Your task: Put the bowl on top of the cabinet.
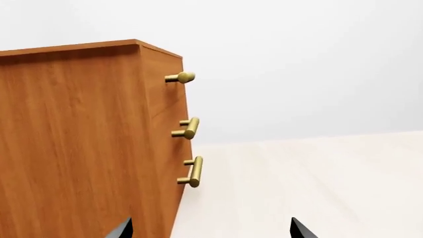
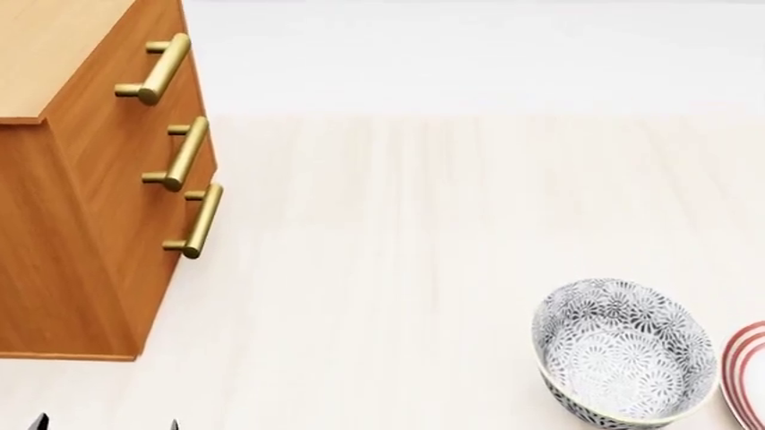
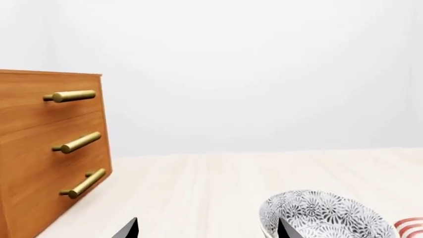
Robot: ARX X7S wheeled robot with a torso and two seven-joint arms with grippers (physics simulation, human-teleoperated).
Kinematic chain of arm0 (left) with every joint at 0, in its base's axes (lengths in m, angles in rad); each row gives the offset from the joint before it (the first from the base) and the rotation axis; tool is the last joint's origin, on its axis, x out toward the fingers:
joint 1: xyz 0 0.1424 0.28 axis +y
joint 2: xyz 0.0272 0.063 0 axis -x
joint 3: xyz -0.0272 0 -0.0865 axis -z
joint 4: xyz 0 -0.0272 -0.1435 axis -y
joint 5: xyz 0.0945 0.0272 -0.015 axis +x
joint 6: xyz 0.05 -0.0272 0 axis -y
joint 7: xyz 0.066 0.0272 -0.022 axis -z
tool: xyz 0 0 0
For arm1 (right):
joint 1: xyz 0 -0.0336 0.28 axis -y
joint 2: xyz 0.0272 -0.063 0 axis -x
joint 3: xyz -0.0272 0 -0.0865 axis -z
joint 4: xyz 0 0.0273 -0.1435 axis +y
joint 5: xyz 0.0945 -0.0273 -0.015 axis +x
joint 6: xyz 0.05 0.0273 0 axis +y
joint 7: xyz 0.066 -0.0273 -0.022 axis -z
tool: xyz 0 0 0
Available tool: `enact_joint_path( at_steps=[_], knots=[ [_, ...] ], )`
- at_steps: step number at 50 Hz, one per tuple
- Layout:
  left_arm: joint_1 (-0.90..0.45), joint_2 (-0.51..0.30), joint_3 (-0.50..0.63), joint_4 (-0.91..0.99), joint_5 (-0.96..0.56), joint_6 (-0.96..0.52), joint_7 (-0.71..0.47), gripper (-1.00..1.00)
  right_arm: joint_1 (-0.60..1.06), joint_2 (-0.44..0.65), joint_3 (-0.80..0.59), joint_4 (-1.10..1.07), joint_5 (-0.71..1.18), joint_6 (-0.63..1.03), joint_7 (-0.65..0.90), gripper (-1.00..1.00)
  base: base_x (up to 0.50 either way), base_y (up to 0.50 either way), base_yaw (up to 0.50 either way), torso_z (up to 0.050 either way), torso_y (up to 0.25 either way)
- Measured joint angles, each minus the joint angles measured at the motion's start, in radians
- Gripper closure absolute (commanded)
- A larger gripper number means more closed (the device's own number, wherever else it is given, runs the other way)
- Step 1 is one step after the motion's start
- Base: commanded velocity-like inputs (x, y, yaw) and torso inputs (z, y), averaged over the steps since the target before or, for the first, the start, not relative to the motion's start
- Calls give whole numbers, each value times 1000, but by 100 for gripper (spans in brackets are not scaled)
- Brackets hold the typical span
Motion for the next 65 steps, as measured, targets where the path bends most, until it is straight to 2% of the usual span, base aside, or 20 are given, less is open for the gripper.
enact_joint_path(
  at_steps=[20, 48, 65],
  knots=[
    [-13, 2, -14, 42, -54, -96, -17, -100, 0, 11, -12, 3, 2, -16, 9, -100, 162, 0, 0, 0, 0],
    [-12, -20, 0, 54, -79, -97, -14, -100, -3, 26, -28, -1, 1, -27, 24, -100, 159, 0, 0, 0, 0],
    [-15, -26, 7, 47, -86, -91, -19, -100, -7, 29, -34, -6, -6, -32, 41, -100, 9, 0, 0, 0, 0]
  ],
)
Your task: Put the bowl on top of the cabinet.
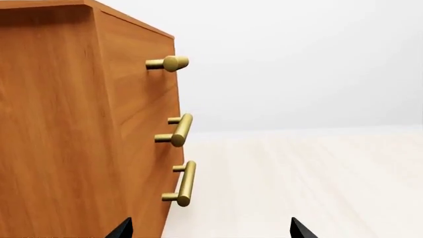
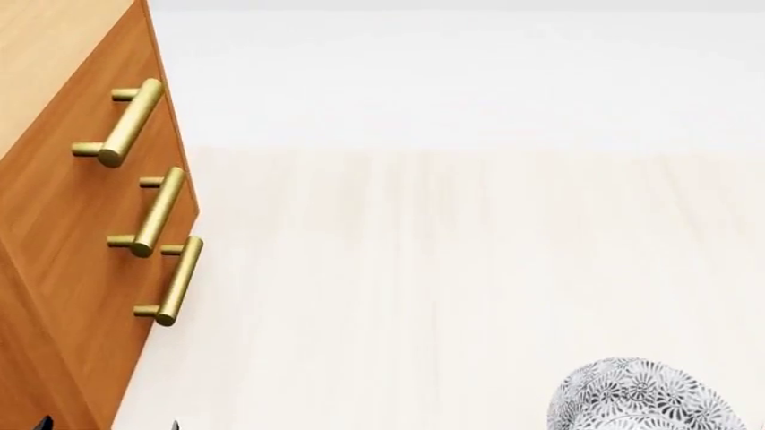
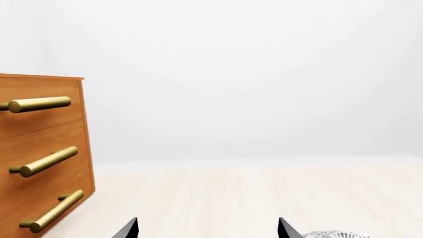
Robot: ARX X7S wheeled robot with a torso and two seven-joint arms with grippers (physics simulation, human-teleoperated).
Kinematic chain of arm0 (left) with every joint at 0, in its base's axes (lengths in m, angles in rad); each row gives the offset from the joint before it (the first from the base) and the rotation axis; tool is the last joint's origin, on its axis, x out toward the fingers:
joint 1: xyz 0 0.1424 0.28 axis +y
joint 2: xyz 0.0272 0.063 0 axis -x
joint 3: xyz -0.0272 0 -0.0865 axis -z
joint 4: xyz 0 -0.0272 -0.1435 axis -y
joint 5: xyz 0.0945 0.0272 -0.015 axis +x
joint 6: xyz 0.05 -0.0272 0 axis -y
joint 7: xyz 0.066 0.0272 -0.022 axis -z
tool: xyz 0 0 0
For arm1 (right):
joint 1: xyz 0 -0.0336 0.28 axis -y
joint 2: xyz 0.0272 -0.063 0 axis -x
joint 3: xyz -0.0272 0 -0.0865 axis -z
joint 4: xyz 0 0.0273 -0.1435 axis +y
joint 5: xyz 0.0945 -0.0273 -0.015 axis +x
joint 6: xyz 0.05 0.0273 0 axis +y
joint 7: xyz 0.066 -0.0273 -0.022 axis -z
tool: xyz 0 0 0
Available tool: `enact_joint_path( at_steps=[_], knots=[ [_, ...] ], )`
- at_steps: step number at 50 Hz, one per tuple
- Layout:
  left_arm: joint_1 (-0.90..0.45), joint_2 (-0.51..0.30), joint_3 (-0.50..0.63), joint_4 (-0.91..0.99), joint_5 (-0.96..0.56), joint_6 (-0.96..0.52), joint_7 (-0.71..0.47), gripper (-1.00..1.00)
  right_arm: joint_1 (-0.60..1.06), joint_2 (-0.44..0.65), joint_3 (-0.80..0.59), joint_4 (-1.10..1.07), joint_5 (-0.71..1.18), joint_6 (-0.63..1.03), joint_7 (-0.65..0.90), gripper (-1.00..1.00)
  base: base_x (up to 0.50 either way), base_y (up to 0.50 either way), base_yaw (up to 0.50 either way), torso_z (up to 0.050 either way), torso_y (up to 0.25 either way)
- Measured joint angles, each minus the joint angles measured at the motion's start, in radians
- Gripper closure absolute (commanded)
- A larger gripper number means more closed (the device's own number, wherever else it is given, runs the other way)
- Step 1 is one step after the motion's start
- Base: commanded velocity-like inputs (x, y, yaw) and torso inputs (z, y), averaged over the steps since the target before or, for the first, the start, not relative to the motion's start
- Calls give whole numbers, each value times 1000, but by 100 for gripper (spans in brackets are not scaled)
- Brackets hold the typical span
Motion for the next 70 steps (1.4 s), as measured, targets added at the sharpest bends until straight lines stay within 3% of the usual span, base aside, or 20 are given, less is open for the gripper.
enact_joint_path(
  at_steps=[26, 44, 70],
  knots=[
    [-7, -7, 7, -8, -7, 0, -10, -100, -93, -12, 70, -52, 41, -171, 65, -100, 0, 0, 0, 0, 0],
    [-12, -9, 14, -13, -12, -1, -17, -100, -147, -28, 169, -114, 234, -236, 146, -100, 0, 0, 0, 0, 0],
    [-22, -13, 20, -28, -24, 0, -22, -100, -197, -20, 200, -90, 479, -393, 52, -100, 0, 0, 0, 0, 0]
  ],
)
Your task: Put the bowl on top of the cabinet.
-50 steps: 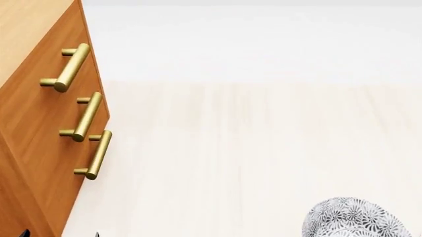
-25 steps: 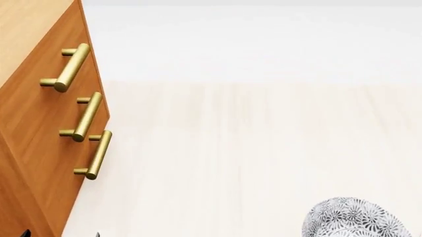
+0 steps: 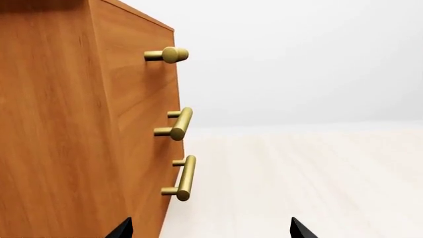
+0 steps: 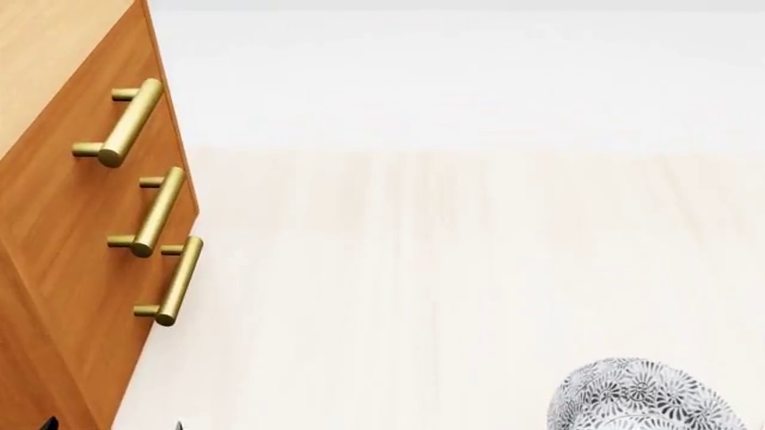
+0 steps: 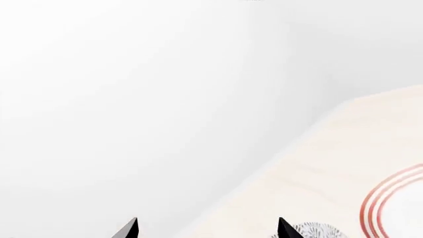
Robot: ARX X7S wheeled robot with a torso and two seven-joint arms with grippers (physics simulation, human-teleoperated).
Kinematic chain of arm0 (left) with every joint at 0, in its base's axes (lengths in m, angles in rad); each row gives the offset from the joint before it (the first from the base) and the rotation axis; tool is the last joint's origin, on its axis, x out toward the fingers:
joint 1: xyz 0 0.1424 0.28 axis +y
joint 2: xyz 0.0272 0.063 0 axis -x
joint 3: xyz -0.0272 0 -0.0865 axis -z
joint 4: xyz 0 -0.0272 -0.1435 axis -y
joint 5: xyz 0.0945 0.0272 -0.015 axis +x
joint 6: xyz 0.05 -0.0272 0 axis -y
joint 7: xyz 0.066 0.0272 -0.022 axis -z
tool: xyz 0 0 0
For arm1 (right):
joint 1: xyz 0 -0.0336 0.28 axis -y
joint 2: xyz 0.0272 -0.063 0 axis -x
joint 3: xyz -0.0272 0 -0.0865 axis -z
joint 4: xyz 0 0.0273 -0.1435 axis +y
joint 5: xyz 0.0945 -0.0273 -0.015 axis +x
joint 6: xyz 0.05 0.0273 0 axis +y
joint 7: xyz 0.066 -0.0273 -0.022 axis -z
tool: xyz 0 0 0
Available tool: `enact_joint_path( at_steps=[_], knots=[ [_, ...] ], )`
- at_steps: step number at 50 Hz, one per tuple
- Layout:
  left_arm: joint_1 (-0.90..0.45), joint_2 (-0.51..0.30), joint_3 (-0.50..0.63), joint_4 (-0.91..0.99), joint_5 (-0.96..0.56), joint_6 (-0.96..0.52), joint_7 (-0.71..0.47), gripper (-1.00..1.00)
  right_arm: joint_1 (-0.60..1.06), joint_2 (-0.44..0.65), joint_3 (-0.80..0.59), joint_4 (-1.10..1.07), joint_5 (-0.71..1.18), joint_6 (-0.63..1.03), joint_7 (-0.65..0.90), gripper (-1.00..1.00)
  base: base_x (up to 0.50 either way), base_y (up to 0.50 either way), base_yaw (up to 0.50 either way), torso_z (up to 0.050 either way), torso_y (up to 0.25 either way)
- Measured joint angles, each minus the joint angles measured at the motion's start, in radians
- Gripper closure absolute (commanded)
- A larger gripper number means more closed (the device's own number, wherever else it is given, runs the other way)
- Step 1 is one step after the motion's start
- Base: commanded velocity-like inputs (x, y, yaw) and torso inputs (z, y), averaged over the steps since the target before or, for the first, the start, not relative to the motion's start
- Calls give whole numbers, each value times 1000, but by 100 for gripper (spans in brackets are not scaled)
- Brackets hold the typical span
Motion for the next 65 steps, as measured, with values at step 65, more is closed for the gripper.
enact_joint_path(
  at_steps=[65],
  knots=[
    [-10, -14, 7, -11, -27, 1, -22, -100, -23, 26, 62, 61, 498, -87, 23, -100, 0, 0, 0, 0, 0]
  ],
)
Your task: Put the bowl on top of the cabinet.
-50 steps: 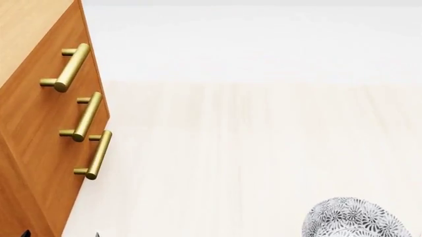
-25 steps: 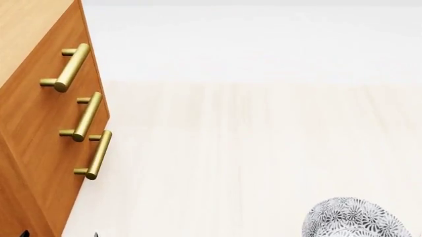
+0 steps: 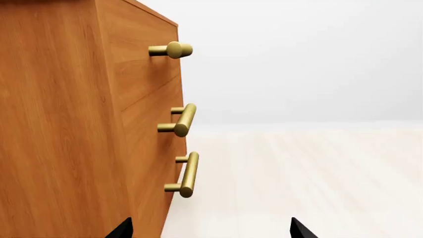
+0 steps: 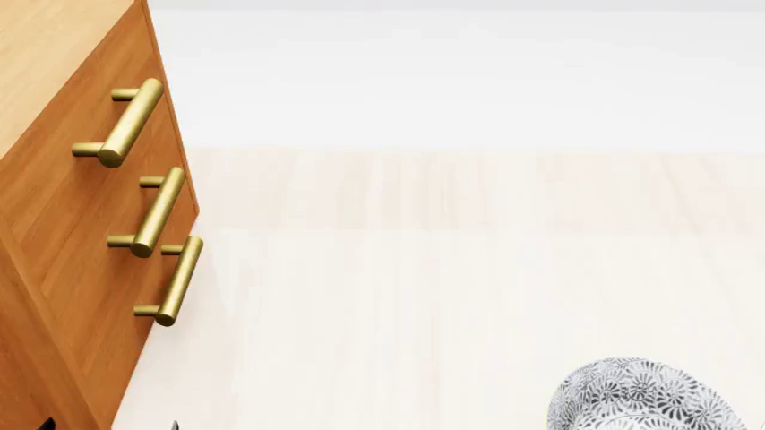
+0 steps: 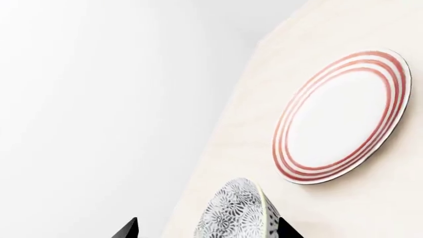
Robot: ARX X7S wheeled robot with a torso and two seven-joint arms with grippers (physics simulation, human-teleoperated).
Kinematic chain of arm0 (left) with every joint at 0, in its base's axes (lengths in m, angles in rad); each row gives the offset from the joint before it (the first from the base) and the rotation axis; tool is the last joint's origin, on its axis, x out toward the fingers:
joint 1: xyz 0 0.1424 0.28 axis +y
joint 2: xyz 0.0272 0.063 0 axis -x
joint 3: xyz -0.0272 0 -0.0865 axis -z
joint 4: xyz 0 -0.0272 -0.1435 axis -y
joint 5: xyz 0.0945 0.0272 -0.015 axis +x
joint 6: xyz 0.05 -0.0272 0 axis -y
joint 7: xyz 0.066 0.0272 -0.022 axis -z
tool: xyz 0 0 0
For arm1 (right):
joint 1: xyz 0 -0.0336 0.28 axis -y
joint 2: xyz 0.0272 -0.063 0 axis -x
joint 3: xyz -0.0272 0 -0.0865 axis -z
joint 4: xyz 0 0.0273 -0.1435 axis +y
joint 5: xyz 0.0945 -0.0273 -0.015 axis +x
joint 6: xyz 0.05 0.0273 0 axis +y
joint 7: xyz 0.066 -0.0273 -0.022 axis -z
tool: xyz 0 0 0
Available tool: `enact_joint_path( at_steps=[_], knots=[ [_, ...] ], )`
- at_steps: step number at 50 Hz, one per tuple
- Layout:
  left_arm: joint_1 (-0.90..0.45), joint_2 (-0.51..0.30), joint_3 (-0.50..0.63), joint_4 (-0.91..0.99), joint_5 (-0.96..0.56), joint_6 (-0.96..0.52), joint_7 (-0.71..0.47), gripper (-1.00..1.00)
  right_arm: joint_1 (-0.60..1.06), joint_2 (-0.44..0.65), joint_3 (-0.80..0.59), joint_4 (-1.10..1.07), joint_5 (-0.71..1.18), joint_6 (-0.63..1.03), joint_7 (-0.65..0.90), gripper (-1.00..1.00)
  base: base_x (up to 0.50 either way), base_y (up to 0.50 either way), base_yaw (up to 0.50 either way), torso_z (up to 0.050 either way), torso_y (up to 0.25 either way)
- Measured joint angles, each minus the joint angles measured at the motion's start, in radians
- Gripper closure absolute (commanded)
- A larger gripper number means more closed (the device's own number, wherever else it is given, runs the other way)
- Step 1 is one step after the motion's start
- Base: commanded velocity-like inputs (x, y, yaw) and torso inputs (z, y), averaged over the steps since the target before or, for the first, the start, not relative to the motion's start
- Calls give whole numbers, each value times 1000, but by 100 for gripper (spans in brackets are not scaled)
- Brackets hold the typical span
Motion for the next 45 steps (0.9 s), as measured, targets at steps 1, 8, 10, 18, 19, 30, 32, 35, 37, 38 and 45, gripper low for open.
enact_joint_path(
  at_steps=[1, 8, 10, 18, 19, 30, 32, 35, 37, 38, 45],
  knots=[
    [0, 0, 0, 0, 0, 0, 0, -100, 1, 1, 1, 1, 5, 1, 1, -100, 0, 0, 0, 0, 0],
    [0, -2, 2, 1, -2, 0, -3, -100, 13, 13, 1, 14, 37, 17, 17, -100, 0, 0, 0, 0, 0],
    [0, -2, 2, 1, -2, 1, -4, -100, 20, 19, -1, 20, 49, 27, 24, -100, 0, 0, 0, 0, 0],
    [0, -5, 3, 2, -4, 2, -6, -100, 42, 39, -4, 39, 92, 55, 44, -100, 0, 0, 0, 0, 0],
    [0, -5, 4, 2, -4, 2, -7, -100, 44, 40, -4, 41, 96, 58, 47, -100, 0, 0, 0, 0, 0],
    [1, -8, 7, 5, -5, 4, -11, -100, 89, 72, -20, 80, 156, 112, 73, -100, 0, 0, 0, 0, 0],
    [1, -8, 7, 5, -5, 4, -11, -100, 94, 76, -22, 85, 164, 119, 76, -100, 0, 0, 0, 0, 0],
    [1, -9, 8, 5, -5, 5, -12, -100, 99, 81, -24, 90, 173, 126, 79, -100, 0, 0, 0, 0, 0],
    [1, -10, 9, 5, -6, 5, -13, -100, 103, 83, -25, 93, 178, 131, 81, -100, 0, 0, 0, 0, 0],
    [1, -10, 9, 5, -6, 5, -13, -100, 105, 85, -25, 95, 180, 133, 82, -100, 0, 0, 0, 0, 0],
    [0, -11, 12, 4, -7, 6, -15, -100, 118, 93, -31, 106, 190, 149, 87, -100, 0, 0, 0, 0, 0]
  ],
)
